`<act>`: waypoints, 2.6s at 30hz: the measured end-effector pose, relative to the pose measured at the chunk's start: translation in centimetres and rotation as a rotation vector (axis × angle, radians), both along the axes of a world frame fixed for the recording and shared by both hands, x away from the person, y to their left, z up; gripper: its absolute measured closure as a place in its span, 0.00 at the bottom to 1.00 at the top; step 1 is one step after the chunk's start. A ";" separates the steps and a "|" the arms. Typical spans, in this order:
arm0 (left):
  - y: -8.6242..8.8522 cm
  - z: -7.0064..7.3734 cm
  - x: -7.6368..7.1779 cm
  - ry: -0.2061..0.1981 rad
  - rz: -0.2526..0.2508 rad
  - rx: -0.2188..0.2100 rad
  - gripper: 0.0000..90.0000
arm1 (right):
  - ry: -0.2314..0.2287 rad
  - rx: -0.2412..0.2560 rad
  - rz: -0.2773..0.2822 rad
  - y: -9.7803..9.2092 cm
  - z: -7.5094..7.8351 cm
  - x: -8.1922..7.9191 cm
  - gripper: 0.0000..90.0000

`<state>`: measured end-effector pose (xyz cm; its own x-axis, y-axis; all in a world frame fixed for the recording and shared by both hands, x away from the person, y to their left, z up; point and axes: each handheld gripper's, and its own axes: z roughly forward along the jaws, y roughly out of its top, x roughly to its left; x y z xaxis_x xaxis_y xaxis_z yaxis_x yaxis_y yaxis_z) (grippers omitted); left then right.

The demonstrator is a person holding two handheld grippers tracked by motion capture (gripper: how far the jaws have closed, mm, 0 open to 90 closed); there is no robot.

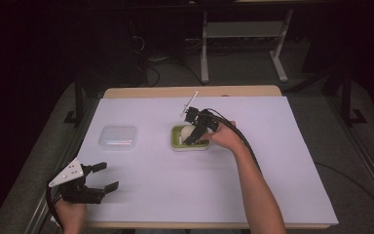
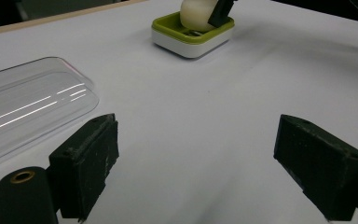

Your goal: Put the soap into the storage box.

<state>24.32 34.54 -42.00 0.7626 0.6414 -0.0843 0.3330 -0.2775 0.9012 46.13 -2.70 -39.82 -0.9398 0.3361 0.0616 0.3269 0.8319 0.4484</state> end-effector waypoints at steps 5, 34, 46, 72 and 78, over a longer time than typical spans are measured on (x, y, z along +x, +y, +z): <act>0.0 0.0 0.0 0.000 -0.001 0.001 0.15 | -0.002 -0.001 -0.004 0.0 0.0 0.0 0.25; 0.0 0.0 0.0 0.000 -0.001 0.002 0.15 | -0.010 -0.004 -0.008 0.0 -0.1 0.2 0.25; 0.0 0.0 0.0 0.000 0.000 0.002 0.15 | -0.010 -0.006 -0.007 0.0 -0.1 0.2 0.25; -0.1 0.0 0.0 0.001 -0.003 0.007 0.15 | -0.032 0.059 -0.018 -1.3 2.0 -0.6 0.29; -0.1 0.1 0.0 0.001 -0.009 0.018 0.15 | -0.011 0.057 -0.018 -1.9 2.4 -1.1 0.28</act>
